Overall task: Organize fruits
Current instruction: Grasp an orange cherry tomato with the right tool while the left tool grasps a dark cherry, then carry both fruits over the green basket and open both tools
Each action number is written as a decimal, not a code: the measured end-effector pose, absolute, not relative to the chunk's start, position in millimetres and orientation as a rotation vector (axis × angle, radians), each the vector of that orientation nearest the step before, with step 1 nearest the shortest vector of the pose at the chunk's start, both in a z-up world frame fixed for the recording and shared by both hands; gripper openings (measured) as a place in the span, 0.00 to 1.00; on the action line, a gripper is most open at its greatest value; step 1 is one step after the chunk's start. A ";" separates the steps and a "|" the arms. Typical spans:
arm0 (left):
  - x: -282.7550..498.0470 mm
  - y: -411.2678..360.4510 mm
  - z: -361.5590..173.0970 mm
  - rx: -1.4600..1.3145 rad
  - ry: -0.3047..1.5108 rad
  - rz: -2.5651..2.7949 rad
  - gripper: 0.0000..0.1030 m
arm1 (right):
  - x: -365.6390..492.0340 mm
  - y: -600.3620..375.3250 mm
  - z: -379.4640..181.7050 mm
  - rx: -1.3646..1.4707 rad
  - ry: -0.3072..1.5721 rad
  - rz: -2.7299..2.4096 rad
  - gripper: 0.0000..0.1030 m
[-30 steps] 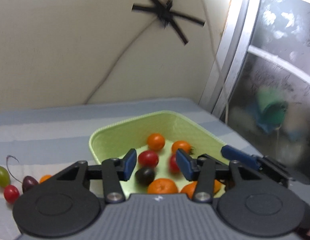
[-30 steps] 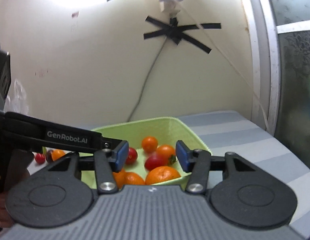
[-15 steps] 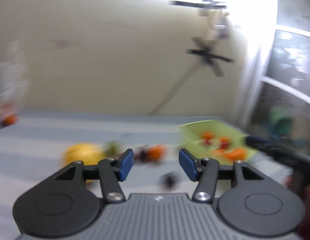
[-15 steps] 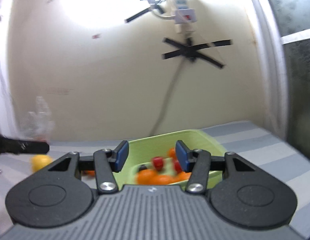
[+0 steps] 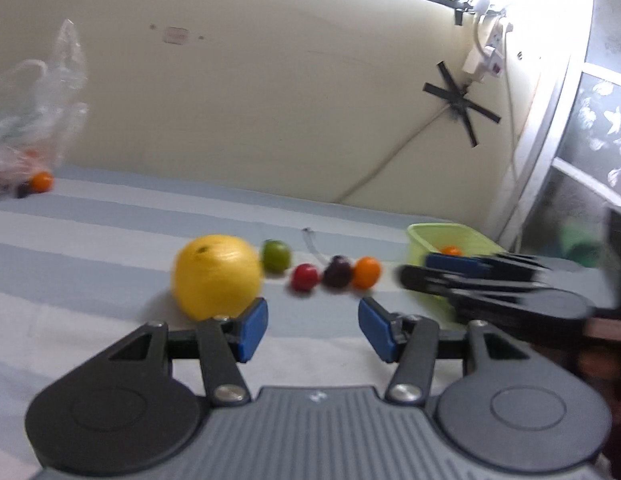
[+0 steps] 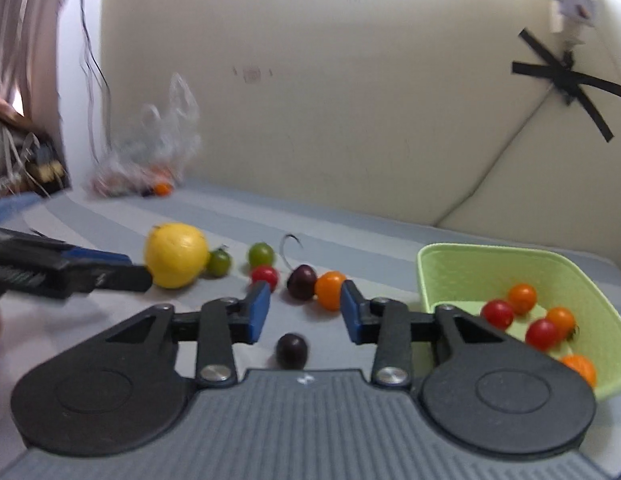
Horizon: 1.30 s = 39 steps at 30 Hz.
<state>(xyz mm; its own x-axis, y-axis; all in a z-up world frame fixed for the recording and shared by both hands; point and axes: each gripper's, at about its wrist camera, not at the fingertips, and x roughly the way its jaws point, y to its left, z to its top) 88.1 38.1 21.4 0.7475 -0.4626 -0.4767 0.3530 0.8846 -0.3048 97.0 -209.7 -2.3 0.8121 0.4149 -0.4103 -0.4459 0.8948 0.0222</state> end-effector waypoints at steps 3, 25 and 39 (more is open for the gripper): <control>98.1 40.5 22.8 -0.253 0.573 -0.483 0.50 | 119.4 -198.2 -5.9 -0.128 0.459 0.445 0.38; 184.3 -61.1 16.3 0.224 0.668 -0.539 0.42 | 48.0 -228.8 -23.5 -0.079 0.311 0.335 0.27; 189.8 -83.4 25.4 0.250 0.653 -0.531 0.27 | 43.9 -247.1 -22.2 0.012 0.244 0.368 0.27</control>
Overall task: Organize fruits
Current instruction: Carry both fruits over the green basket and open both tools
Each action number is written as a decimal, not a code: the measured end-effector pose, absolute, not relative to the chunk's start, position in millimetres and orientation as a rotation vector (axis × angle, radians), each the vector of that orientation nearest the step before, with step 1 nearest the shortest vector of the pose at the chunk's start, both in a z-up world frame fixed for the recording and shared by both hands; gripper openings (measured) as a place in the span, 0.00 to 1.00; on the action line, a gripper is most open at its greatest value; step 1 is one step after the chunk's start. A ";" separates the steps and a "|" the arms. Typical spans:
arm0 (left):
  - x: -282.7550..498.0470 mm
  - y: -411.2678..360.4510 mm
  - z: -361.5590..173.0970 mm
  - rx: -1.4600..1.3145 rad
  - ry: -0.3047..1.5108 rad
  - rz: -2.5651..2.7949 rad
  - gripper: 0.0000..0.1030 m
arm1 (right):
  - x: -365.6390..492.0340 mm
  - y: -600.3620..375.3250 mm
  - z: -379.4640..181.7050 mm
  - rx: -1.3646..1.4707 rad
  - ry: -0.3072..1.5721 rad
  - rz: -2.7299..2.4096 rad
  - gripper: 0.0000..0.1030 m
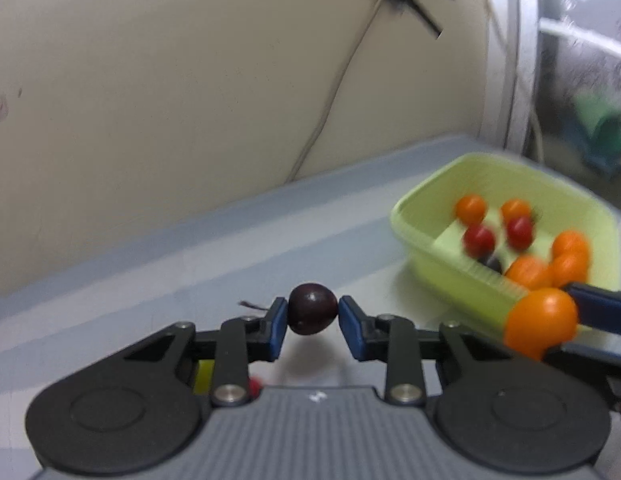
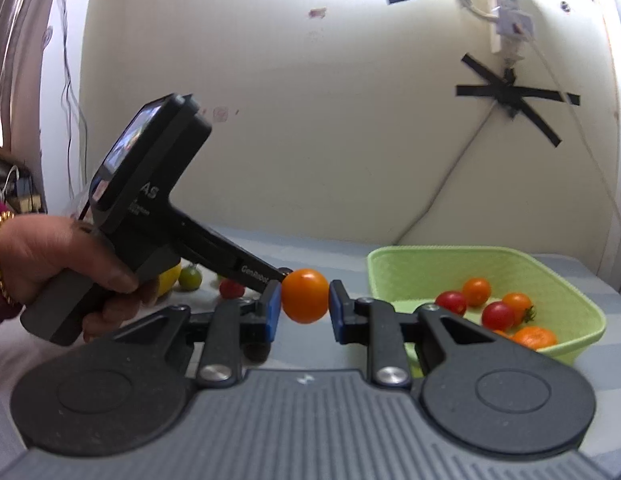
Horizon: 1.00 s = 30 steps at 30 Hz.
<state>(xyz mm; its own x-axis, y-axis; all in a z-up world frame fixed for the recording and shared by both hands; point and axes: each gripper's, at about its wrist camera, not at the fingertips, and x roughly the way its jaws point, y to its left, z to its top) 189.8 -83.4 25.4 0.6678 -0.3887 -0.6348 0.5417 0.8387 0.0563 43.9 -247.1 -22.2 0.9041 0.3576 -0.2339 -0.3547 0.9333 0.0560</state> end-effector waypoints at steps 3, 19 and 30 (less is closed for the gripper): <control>186.0 -92.9 50.7 0.166 0.606 -0.607 0.28 | 43.1 -262.0 -10.7 0.037 0.206 0.343 0.27; 201.7 -185.1 28.6 0.177 0.703 -0.724 0.29 | 114.6 -359.4 -26.4 0.160 0.356 0.058 0.26; 142.8 -146.4 72.8 0.050 0.527 -0.745 0.41 | 104.6 -370.4 -23.7 0.185 0.220 0.006 0.27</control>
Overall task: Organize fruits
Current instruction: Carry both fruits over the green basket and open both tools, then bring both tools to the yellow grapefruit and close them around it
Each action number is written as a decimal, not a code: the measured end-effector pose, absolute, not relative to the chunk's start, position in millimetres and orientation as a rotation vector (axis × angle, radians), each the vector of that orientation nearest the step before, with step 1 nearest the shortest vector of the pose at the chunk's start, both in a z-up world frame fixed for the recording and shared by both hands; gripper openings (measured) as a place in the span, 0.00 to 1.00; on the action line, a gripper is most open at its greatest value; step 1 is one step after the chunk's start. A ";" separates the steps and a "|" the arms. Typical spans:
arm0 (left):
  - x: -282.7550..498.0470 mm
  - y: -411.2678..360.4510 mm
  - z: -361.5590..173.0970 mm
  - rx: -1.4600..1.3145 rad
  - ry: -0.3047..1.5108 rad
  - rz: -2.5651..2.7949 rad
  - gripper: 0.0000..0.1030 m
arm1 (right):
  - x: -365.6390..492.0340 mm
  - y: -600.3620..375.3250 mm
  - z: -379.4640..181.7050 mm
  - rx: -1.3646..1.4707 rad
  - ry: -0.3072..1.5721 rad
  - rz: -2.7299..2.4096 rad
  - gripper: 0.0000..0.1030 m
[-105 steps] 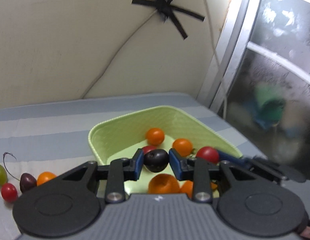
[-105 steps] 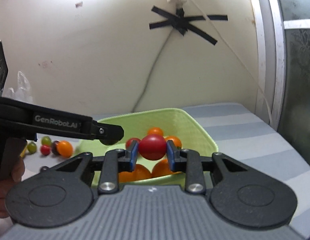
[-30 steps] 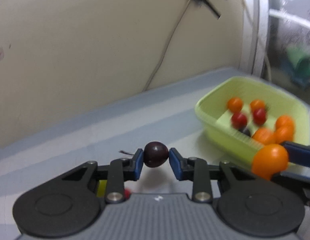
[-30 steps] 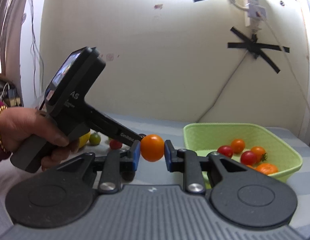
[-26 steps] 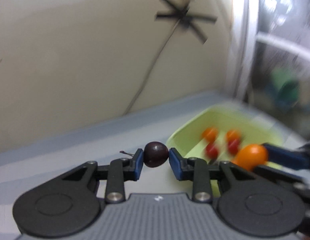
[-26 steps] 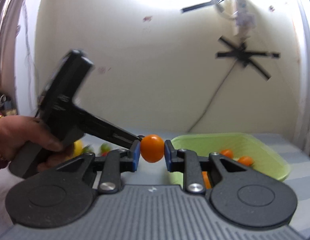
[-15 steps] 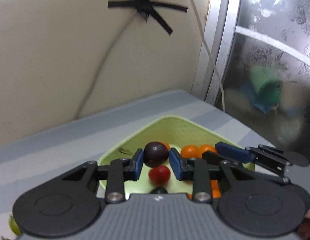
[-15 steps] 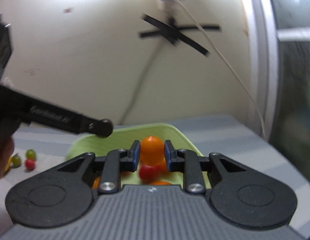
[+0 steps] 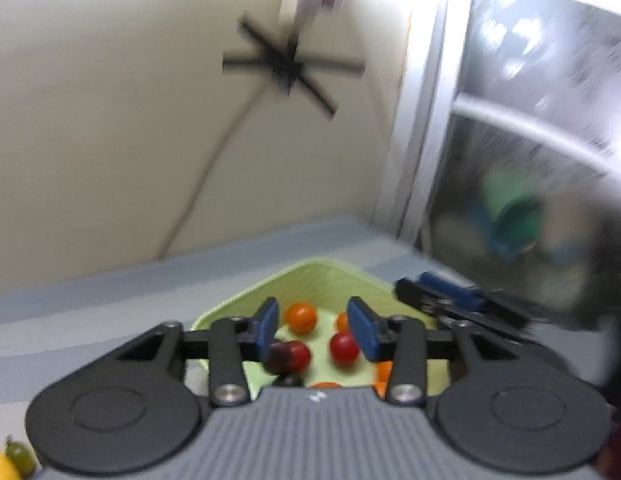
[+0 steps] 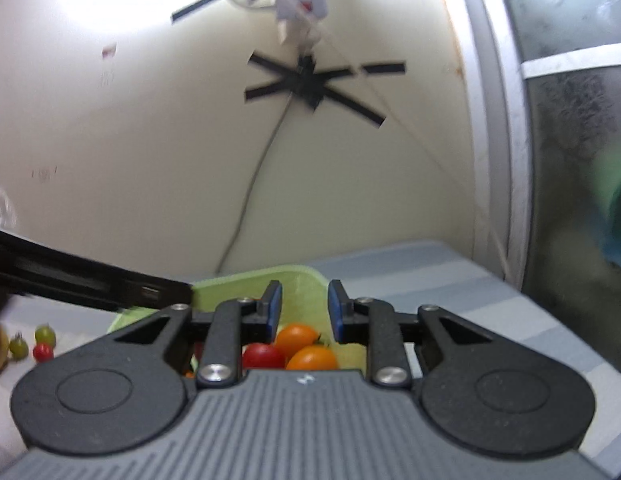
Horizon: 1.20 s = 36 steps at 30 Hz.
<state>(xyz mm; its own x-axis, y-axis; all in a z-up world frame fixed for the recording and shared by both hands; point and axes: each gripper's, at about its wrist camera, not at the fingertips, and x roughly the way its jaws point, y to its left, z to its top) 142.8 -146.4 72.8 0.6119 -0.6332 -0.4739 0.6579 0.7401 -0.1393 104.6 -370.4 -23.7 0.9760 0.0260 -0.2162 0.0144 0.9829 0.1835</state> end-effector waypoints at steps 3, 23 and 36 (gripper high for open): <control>99.9 -98.1 83.4 0.029 0.450 -0.734 0.41 | 98.3 -377.0 -23.3 0.216 0.179 -0.018 0.27; 84.5 82.7 23.6 -0.086 0.529 -0.310 0.82 | 52.8 -258.8 2.5 0.154 0.299 0.433 0.30; 133.6 58.8 -7.0 -0.053 0.544 -0.327 0.81 | 179.8 -178.3 -12.3 0.168 0.635 0.571 0.31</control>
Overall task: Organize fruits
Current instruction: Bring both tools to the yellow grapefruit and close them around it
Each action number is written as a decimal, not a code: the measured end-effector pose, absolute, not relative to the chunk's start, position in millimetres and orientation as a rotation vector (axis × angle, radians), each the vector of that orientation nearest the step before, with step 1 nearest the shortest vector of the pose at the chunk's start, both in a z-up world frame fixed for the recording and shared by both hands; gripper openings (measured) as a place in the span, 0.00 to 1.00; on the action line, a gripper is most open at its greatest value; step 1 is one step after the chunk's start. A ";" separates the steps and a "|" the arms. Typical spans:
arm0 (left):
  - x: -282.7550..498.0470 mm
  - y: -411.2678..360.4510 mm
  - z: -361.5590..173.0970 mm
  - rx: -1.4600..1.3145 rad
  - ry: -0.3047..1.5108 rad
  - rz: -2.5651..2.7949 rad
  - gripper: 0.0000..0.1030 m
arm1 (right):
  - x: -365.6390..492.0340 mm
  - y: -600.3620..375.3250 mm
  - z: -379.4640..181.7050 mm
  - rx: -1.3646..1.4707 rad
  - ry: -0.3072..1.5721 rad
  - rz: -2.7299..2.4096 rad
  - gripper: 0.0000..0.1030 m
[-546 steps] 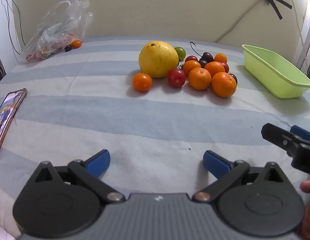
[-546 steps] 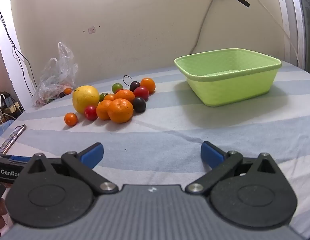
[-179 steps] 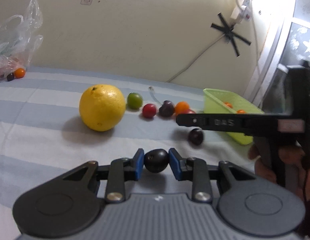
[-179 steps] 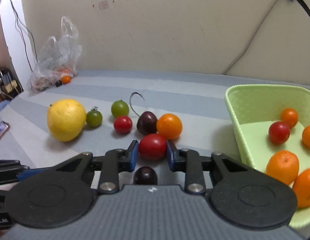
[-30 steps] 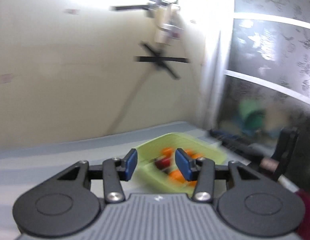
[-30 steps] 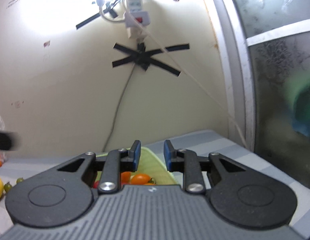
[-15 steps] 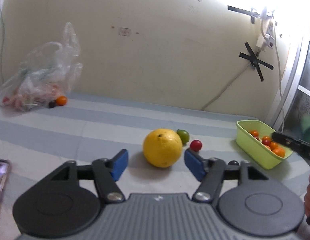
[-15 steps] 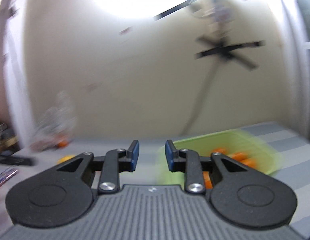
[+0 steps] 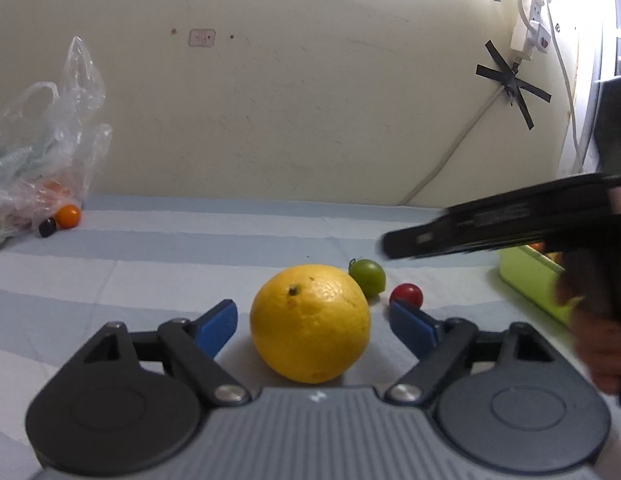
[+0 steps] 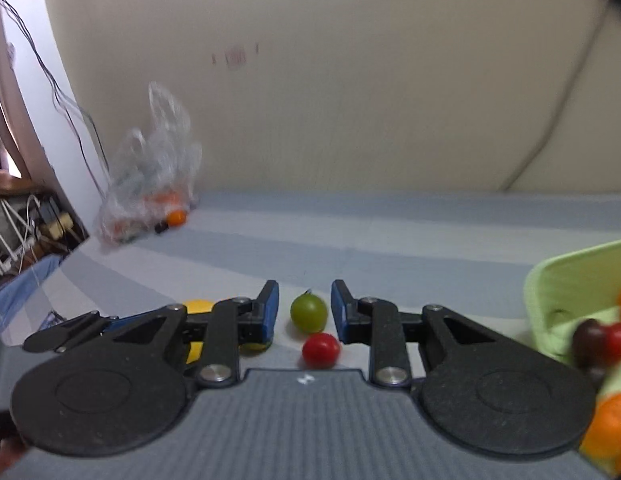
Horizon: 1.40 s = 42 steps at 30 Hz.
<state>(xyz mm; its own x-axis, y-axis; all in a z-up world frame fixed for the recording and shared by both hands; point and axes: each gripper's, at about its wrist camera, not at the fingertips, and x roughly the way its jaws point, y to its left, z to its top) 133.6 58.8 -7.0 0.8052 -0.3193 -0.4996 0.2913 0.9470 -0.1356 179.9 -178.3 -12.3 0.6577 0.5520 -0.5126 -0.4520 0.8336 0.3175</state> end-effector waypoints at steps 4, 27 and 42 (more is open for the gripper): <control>135.0 63.6 -9.1 -0.082 0.548 -0.346 0.76 | 206.5 -166.7 -29.4 0.178 0.722 0.561 0.31; 20.3 83.6 -8.7 -0.124 0.529 -0.452 0.63 | 85.3 -179.4 -29.8 0.360 0.679 0.834 0.43; -12.0 53.4 -2.7 0.026 0.489 -0.494 0.65 | 58.8 -182.4 -35.4 0.284 0.719 0.819 0.61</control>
<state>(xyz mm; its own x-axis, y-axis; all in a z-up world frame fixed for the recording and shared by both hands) -12.0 53.4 -2.7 0.7682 -0.4491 -0.4563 0.4613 0.8825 -0.0918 58.8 -182.4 -35.4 0.4666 0.7480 -0.4721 -0.5645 0.6627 0.4921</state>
